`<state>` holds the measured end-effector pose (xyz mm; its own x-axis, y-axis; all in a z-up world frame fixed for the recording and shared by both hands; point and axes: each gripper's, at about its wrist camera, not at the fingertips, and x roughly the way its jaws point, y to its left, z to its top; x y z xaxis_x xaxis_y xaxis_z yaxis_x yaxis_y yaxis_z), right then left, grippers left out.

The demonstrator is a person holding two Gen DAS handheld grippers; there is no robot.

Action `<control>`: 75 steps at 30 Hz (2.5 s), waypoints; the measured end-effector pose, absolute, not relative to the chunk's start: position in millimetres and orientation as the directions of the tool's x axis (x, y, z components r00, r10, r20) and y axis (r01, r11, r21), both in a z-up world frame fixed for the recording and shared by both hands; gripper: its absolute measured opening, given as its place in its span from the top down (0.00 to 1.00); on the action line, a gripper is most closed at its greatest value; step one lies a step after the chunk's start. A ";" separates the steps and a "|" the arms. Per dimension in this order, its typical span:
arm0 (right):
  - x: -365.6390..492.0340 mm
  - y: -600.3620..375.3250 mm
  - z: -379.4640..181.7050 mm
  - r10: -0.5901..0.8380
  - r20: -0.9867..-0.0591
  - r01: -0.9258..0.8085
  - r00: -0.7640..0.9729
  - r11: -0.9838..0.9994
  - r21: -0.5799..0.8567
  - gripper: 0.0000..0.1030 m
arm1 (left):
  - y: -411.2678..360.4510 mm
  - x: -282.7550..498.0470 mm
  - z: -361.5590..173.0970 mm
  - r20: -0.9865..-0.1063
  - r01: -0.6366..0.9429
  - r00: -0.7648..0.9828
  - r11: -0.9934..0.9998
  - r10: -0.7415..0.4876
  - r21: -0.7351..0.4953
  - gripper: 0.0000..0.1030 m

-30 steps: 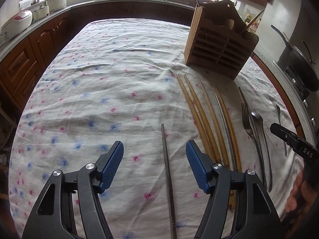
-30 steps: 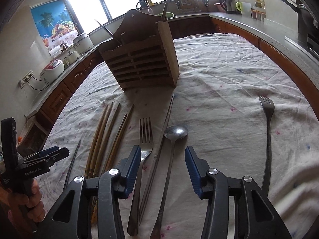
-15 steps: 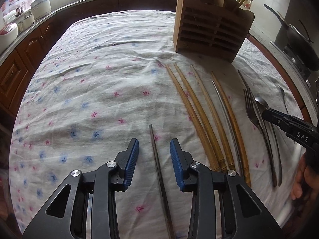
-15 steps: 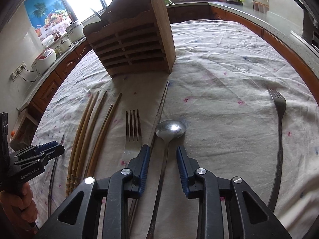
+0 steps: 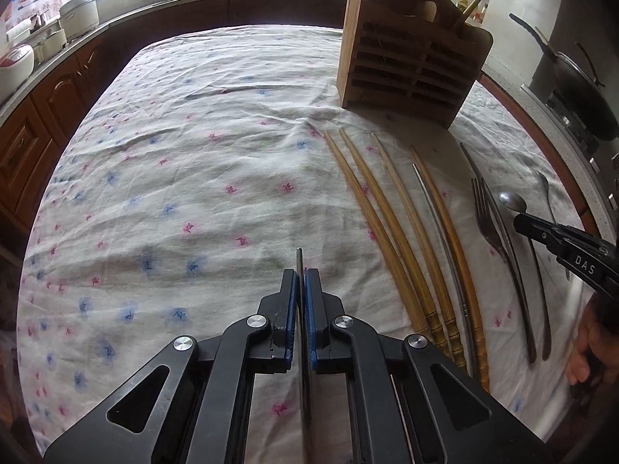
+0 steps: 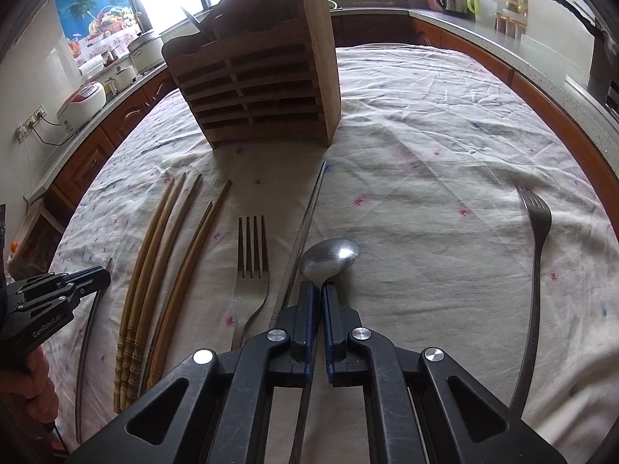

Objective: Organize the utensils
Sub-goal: 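Lift the steel chopstick and spoon and lower both into the caddy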

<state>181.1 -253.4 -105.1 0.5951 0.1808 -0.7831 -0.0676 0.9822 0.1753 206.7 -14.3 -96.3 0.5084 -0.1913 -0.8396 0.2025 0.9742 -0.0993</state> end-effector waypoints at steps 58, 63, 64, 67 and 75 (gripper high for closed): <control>139.9 -260.2 23.6 0.239 -0.468 -0.143 0.851 0.962 0.231 0.98 | 28.6 166.8 79.1 -0.414 0.210 0.842 0.916 -0.347 -0.341 0.97; 151.3 -259.4 35.6 0.197 -0.441 -0.127 0.875 0.975 0.184 0.98 | 28.3 182.3 99.0 -0.341 0.204 0.877 0.905 -0.338 -0.373 0.97; 154.1 -259.1 39.2 0.191 -0.431 -0.126 0.882 0.976 0.175 0.98 | 27.7 186.9 103.4 -0.328 0.204 0.883 0.903 -0.337 -0.377 0.97; 165.5 -258.3 50.7 0.176 -0.402 -0.123 0.898 0.981 0.153 0.98 | 22.8 200.1 118.3 -0.292 0.201 0.902 0.908 -0.318 -0.368 0.97; 202.0 -258.3 81.3 0.122 -0.321 -0.101 0.939 0.991 0.082 0.98 | 5.0 243.6 156.3 -0.180 0.211 0.941 0.912 -0.287 -0.350 0.97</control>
<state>202.0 -258.3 81.3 0.9391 0.1224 -0.3210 -0.1013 0.9915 0.0816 243.5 5.0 156.3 0.9410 -0.2869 -0.1797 0.2113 0.9125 -0.3504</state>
